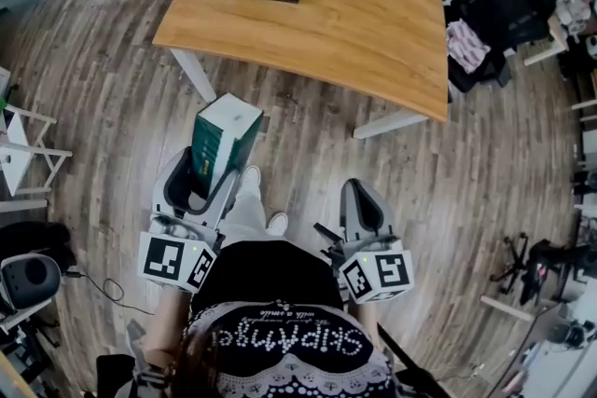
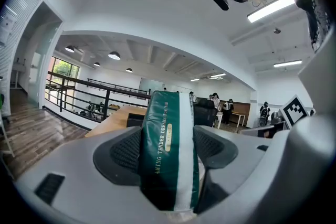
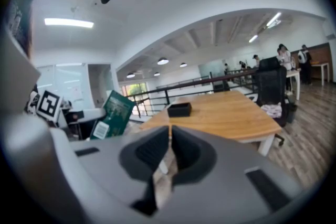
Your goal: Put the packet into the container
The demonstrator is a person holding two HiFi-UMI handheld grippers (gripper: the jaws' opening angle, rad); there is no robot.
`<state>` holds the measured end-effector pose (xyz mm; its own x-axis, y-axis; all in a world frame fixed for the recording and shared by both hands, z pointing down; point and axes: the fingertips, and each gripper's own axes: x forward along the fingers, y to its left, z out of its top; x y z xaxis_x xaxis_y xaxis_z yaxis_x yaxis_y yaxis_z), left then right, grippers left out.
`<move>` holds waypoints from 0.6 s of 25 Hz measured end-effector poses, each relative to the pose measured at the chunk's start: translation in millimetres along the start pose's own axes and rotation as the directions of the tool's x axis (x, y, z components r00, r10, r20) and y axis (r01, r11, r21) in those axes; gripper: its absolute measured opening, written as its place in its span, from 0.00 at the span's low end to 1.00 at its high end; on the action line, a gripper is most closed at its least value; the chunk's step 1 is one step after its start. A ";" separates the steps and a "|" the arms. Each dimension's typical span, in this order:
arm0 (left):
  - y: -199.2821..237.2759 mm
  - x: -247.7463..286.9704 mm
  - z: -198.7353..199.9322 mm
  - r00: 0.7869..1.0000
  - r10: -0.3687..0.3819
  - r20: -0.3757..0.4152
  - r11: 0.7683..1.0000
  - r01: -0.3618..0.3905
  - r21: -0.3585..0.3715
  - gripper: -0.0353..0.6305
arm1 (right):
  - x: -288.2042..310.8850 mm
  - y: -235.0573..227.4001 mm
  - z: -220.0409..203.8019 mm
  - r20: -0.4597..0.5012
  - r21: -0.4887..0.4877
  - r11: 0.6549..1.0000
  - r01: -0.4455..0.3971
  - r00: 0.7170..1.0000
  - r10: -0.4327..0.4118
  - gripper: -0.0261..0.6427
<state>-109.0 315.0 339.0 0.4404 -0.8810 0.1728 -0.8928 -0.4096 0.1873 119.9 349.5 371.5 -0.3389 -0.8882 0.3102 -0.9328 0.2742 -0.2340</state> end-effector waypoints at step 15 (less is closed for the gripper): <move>86.5 82.4 44.7 0.998 -0.063 0.014 0.998 0.063 0.008 0.56 | 106.8 19.7 47.4 0.030 0.016 0.998 0.054 0.998 -0.054 0.10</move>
<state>-154.2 196.3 326.2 0.4943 -0.8567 0.1474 -0.8642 -0.4658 0.1904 71.2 242.6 356.3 -0.2837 -0.9125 0.2946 -0.9476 0.2198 -0.2318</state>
